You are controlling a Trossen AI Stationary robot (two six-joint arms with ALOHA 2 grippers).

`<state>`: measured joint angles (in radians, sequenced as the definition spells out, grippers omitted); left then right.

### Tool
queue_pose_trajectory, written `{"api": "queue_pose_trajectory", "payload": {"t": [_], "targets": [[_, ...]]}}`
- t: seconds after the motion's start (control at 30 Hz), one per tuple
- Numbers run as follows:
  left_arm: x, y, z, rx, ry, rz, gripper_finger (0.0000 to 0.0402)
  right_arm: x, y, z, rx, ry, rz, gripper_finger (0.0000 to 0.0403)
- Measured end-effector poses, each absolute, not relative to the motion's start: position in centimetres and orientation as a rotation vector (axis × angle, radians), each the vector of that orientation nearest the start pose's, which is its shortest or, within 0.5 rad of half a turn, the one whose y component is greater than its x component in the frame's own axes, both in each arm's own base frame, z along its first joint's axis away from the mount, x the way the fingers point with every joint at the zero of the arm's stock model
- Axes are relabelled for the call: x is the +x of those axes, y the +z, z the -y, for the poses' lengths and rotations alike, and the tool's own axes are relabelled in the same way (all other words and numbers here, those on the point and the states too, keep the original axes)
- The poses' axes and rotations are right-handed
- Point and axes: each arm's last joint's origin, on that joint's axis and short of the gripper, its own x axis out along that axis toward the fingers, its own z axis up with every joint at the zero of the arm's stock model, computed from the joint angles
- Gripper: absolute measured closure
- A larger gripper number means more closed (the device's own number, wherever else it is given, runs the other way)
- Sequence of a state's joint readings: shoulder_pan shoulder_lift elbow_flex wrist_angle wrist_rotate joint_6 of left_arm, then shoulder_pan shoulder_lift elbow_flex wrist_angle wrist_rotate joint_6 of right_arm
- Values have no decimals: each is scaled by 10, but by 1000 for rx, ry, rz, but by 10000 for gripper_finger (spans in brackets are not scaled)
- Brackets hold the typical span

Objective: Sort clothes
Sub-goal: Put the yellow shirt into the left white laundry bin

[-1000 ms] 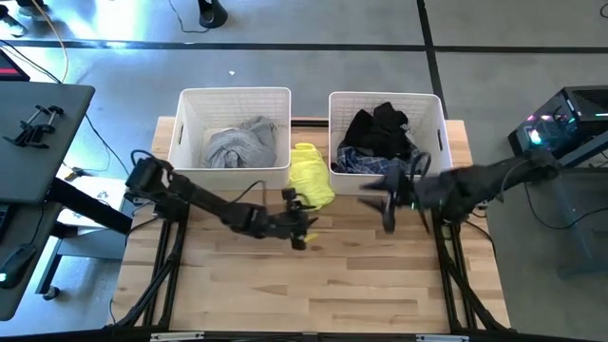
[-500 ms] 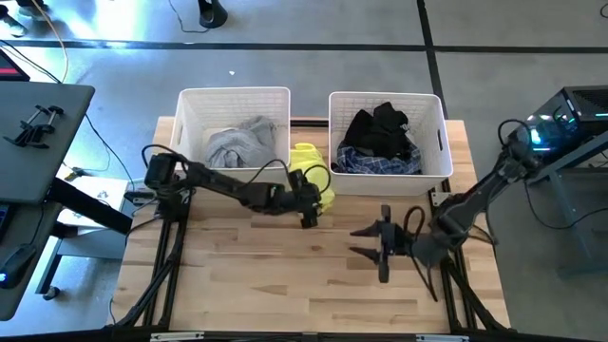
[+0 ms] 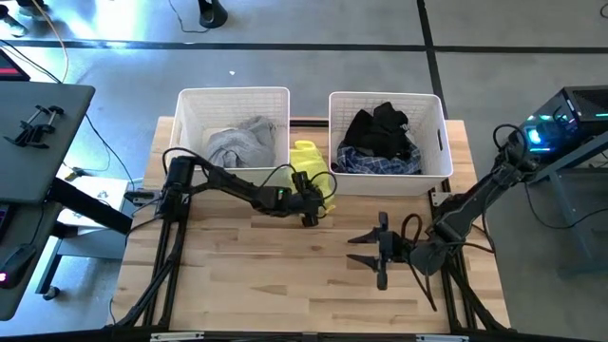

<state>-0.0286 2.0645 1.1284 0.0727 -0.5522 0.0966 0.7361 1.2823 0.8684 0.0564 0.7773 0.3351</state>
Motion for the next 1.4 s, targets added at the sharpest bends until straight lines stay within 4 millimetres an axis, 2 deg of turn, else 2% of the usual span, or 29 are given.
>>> {"api": "queue_pose_trajectory", "payload": {"t": [0.1, 0.23, 0.27, 0.37, 0.5, 0.77, 0.93, 1.07, 1.17, 1.27, 1.4], "targets": [[399, 101, -3, 337, 438, -870, 250, 218, 282, -170, 88, -83, -249, 245], [398, 105, 8, 325, 390, -858, 369, 218, 282, -170, 93, -84, -249, 245], [398, 107, 12, 325, 378, -848, 382, 218, 282, -170, 93, -84, -249, 245], [395, 118, 29, 325, 312, -844, 375, 218, 283, -170, 95, -83, -246, 245], [390, 143, 56, 335, 220, -830, 379, 218, 283, -170, 96, -83, -246, 245], [375, 202, 114, 281, -41, -596, 385, 218, 283, -171, 99, -82, -242, 245], [355, 246, 142, 320, -120, -427, 384, 217, 283, -173, 99, -71, -242, 245], [331, 286, 153, 367, -125, -297, 383, 214, 284, -176, 98, -59, -241, 245], [311, 315, 153, 436, -63, -221, 383, 213, 284, -178, 97, -54, -241, 245], [291, 339, 148, 541, 97, -182, 383, 212, 283, -179, 94, -51, -241, 245], [269, 370, 127, 694, 379, -185, 383, 215, 277, -183, 78, -58, -253, 245]]}}
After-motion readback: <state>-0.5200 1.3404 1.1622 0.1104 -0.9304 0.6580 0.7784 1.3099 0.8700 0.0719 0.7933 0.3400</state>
